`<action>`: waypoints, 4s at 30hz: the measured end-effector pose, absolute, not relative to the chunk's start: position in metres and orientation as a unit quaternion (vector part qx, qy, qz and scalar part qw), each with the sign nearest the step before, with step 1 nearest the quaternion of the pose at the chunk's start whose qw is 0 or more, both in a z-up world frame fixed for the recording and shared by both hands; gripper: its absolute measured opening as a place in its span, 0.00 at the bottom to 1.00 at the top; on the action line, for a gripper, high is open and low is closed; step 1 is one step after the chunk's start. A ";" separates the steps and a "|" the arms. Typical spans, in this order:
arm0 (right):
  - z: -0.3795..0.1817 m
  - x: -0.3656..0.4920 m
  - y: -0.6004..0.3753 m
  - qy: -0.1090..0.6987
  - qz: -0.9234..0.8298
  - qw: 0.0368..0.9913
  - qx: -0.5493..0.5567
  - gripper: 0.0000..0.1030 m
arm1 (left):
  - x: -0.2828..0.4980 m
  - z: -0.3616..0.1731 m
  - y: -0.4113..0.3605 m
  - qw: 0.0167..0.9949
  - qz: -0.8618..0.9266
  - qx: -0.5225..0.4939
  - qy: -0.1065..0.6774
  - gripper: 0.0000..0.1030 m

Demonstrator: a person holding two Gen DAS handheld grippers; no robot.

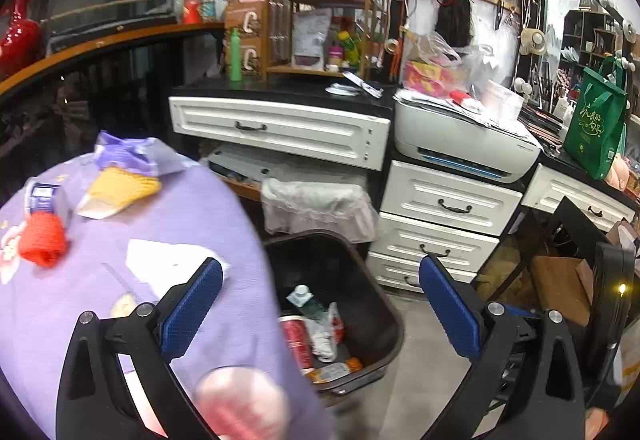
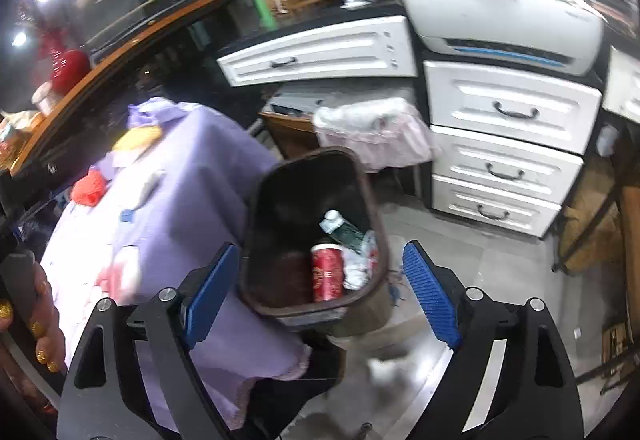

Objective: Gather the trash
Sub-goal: 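Grasp the orange foam net with the left tool while the right tool grasps the white tissue, then carry the foam net and tissue to the black bin and open both tools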

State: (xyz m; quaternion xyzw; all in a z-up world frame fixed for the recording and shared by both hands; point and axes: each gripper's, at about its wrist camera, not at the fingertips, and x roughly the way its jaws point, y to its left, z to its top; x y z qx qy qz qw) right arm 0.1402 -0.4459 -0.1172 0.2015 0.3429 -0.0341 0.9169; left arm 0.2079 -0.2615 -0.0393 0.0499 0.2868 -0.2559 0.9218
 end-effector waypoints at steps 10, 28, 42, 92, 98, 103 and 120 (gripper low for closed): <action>-0.091 0.166 -0.369 0.340 0.048 0.927 0.153 0.83 | 0.209 -0.043 -0.168 0.939 -0.176 0.050 0.290 0.95; -0.078 0.240 -0.272 0.364 0.135 0.921 0.044 0.83 | 0.299 -0.058 -0.014 0.936 -0.031 -0.006 0.352 0.94; -0.081 0.267 -0.265 0.377 0.132 0.917 0.017 0.83 | 0.376 -0.077 -0.040 0.927 -0.004 0.063 0.370 0.55; -0.073 0.250 -0.304 0.363 0.093 0.926 0.043 0.29 | 0.287 -0.052 -0.077 0.939 -0.148 0.007 0.312 0.17; -0.075 0.228 -0.331 0.355 0.075 0.930 0.063 0.29 | 0.271 -0.046 -0.108 0.932 -0.184 0.014 0.311 0.17; -0.084 0.214 -0.356 0.356 0.057 0.929 0.085 0.29 | 0.257 -0.044 -0.139 0.926 -0.213 0.020 0.311 0.17; -0.142 0.215 -0.413 0.393 0.007 0.910 0.134 0.29 | 0.231 -0.047 -0.221 0.904 -0.282 0.020 0.322 0.17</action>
